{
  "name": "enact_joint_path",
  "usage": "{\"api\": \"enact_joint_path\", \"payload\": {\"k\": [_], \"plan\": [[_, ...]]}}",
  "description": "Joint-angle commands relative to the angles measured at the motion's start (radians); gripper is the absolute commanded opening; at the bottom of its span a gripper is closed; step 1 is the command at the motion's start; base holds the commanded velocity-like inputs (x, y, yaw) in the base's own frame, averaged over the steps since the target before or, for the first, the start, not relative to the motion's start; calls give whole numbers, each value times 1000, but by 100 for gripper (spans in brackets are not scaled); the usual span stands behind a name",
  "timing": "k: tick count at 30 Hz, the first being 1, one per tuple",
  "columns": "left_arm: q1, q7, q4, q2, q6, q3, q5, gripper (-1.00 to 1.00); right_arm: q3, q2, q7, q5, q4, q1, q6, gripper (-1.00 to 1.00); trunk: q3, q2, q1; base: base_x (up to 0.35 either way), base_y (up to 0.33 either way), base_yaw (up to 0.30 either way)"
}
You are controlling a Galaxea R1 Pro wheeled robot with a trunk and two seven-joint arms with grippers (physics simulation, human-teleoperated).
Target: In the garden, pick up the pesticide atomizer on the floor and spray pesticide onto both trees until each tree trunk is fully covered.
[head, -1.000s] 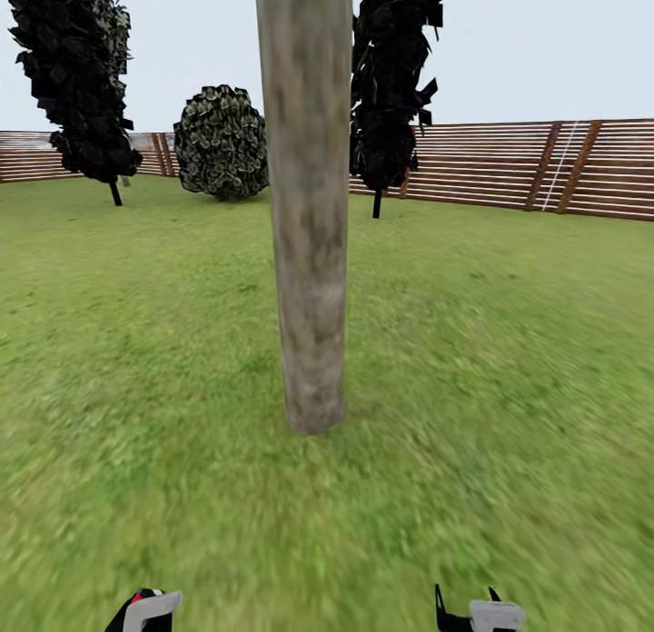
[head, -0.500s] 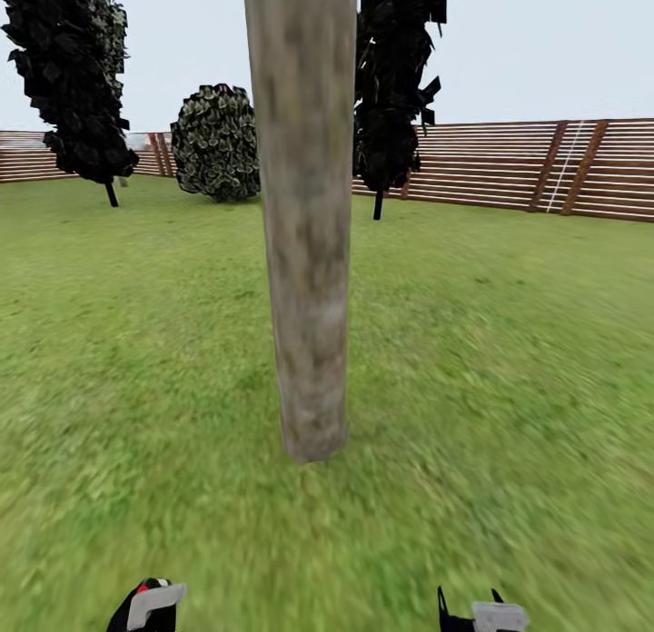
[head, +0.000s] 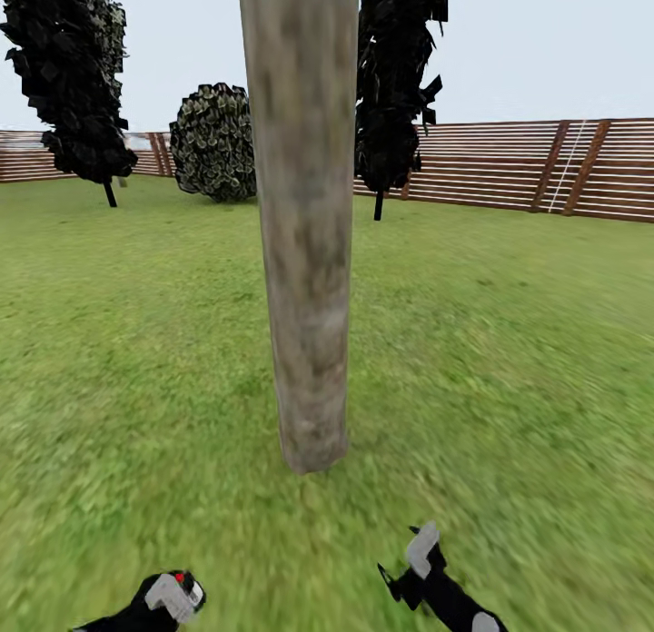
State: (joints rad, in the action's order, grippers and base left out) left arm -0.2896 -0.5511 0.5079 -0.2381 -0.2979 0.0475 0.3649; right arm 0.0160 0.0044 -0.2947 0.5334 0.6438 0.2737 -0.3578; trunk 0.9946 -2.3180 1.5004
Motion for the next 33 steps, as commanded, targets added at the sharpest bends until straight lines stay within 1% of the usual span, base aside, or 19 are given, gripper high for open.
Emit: {"api": "enact_joint_path", "payload": {"k": [1,2,3,6,8,9,11,12,15,19,22,23,25,26,27,28,30,33], "plan": [[-50,-99,6,-16,17,3,12,-100,1,1,-107,-1,1,54,18,100,0,0,0,0,0,0],[-62,-131,7,-19,26,3,24,-100,1,1,-134,0,1,62,22,100,0,0,0,0,0,0],[-106,-240,8,-25,64,3,71,-100,-1,4,-208,2,1,84,31,100,0,0,0,0,0,0],[-178,-414,10,-25,117,3,158,-100,-2,7,-312,21,1,118,39,100,0,0,0,0,0,0],[-216,-504,15,-20,131,3,209,-100,-2,7,-384,44,1,143,41,100,0,0,0,0,0,0],[-241,-562,18,-18,137,3,241,-100,-2,8,-445,65,1,160,41,100,0,0,0,0,0,0],[-269,-624,20,-16,148,3,269,-100,-2,9,-520,87,1,173,42,100,0,0,0,0,0,0],[-283,-649,21,-16,155,3,276,-100,-2,9,-550,93,2,178,42,100,0,0,0,0,0,0],[-315,-696,21,-15,192,3,287,-100,-2,9,-600,102,2,191,42,100,0,0,0,0,0,0],[-325,-707,23,-10,228,3,302,-100,-2,12,-612,104,1,195,42,100,0,0,0,0,0,0],[-327,-709,23,4,235,3,330,-100,-3,21,-615,105,0,196,42,100,0,0,0,0,0,0],[-327,-709,23,12,236,3,343,-100,-3,26,-616,105,-1,196,42,100,0,0,0,0,0,0],[-327,-711,23,34,237,2,378,-100,-4,44,-617,107,-1,196,41,100,0,0,0,0,0,0],[-327,-712,22,47,238,2,402,-100,-7,55,-617,110,-1,196,41,100,0,0,0,0,0,0],[-327,-714,22,65,238,3,442,-100,-27,70,-618,120,-1,196,42,100,0,0,0,0,0,0],[-327,-715,21,91,239,4,497,-100,-94,85,-628,135,0,196,42,-100,0,0,0,0,0,0],[-327,-716,20,102,238,5,512,-100,-120,89,-632,138,1,196,42,-100,0,0,0,0,0,0],[-326,-716,20,123,237,4,518,-100,-129,93,-634,139,3,196,42,-100,0,0,0,0,0,0]]}}
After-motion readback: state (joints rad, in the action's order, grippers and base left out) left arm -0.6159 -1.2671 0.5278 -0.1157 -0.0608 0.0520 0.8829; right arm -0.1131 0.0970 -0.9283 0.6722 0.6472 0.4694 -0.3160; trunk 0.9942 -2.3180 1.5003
